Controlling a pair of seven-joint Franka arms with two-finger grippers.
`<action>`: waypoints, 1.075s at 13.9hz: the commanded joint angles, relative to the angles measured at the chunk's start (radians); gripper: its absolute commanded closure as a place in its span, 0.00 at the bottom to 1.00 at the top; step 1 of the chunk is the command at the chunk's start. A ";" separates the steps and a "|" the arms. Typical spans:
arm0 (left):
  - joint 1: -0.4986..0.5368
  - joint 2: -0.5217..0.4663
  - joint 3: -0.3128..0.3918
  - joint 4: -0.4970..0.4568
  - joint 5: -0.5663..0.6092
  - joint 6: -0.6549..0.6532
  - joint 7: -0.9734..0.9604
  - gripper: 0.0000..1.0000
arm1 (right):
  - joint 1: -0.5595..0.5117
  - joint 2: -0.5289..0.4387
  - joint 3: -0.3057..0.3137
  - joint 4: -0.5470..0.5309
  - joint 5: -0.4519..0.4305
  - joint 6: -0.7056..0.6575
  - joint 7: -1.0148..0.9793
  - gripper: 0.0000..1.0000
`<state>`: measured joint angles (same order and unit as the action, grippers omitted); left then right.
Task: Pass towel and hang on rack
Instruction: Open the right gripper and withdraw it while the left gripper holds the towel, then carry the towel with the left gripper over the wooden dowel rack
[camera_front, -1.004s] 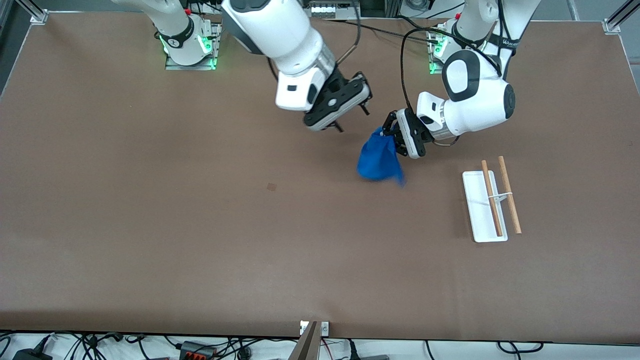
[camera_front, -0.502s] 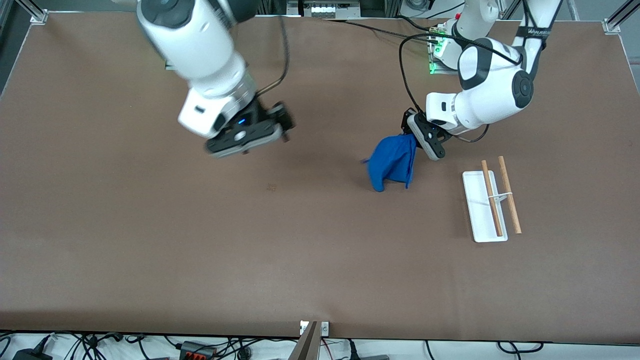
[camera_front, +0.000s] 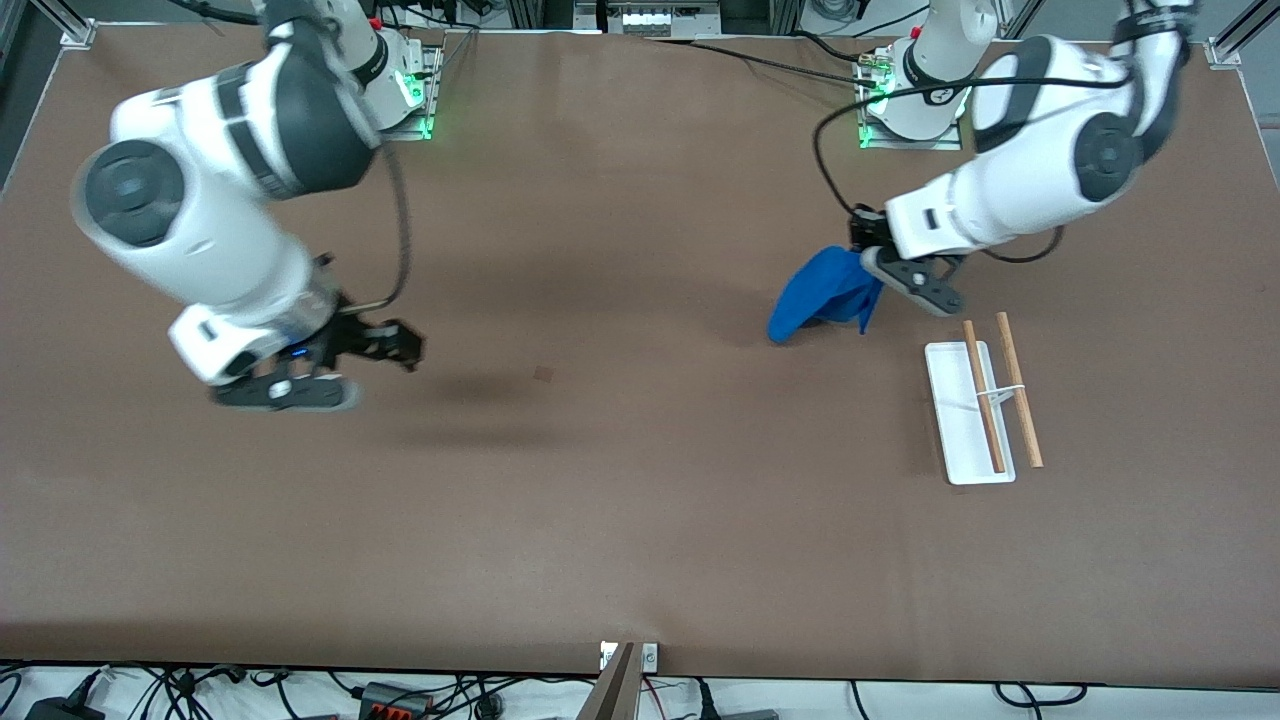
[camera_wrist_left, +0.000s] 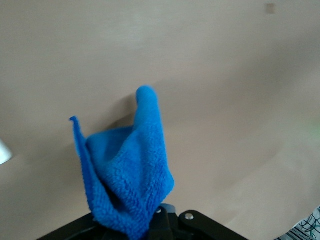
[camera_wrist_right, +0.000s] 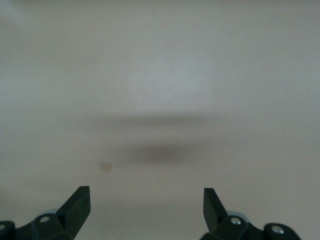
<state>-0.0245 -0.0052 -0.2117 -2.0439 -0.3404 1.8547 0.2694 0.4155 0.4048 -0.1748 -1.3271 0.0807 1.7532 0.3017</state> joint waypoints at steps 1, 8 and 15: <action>0.005 0.016 0.055 0.037 0.059 -0.046 -0.004 1.00 | -0.058 -0.024 0.006 0.000 -0.013 -0.041 0.004 0.00; 0.006 0.079 0.195 0.051 0.276 -0.031 0.114 1.00 | -0.199 -0.087 0.008 -0.006 -0.021 -0.041 -0.085 0.00; 0.011 0.157 0.296 0.067 0.308 0.165 0.416 0.99 | -0.280 -0.139 0.018 -0.067 -0.052 -0.032 -0.212 0.00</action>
<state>-0.0139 0.1271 0.0594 -1.9974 -0.0703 1.9745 0.5901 0.1895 0.3155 -0.1808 -1.3296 0.0399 1.7171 0.1491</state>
